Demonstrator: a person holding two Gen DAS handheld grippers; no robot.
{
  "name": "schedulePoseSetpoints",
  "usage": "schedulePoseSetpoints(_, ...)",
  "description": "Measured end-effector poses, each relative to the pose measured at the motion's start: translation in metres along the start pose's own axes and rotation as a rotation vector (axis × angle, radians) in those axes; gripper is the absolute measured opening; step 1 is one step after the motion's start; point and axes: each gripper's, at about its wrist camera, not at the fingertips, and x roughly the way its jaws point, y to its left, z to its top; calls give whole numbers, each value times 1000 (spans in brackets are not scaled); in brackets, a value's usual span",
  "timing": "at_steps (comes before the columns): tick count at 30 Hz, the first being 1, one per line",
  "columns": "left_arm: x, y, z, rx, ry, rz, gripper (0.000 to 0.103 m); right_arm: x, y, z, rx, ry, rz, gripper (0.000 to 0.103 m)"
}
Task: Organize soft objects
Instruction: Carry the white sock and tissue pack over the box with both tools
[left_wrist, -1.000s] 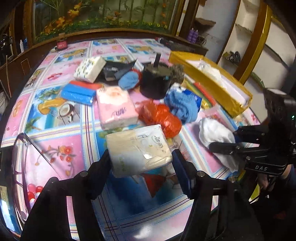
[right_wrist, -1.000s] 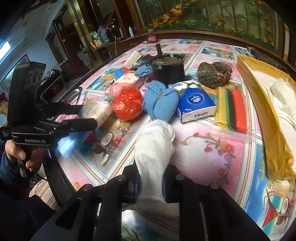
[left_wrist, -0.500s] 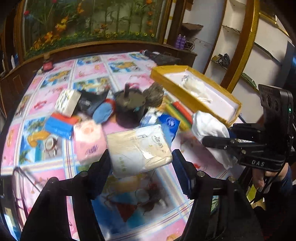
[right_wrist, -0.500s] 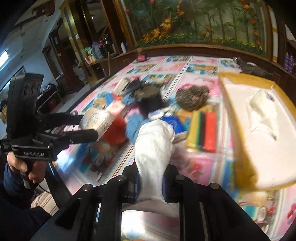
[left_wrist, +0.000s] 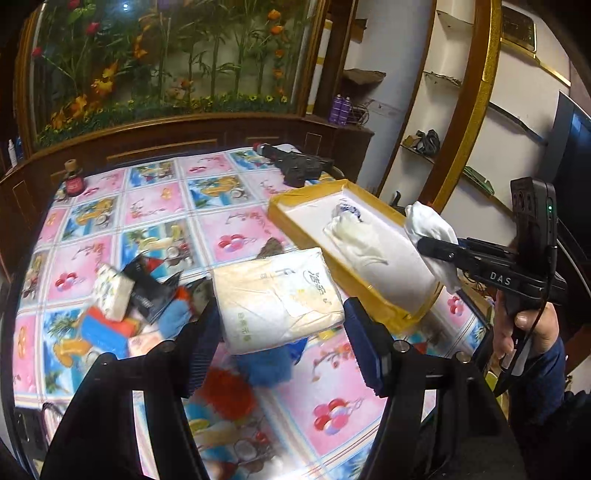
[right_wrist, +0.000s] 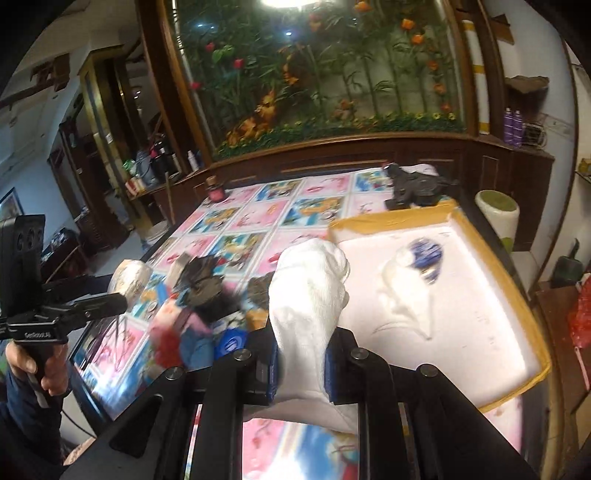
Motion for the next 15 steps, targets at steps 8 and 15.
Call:
schedulePoseSetpoints(8,58,-39,44,10,53,-81,65,9,-42,28,78,23,-70,18)
schedulePoseSetpoints(15,121,-63,67,-26,107,-90,64,41,-79,51,148,59,-108,18)
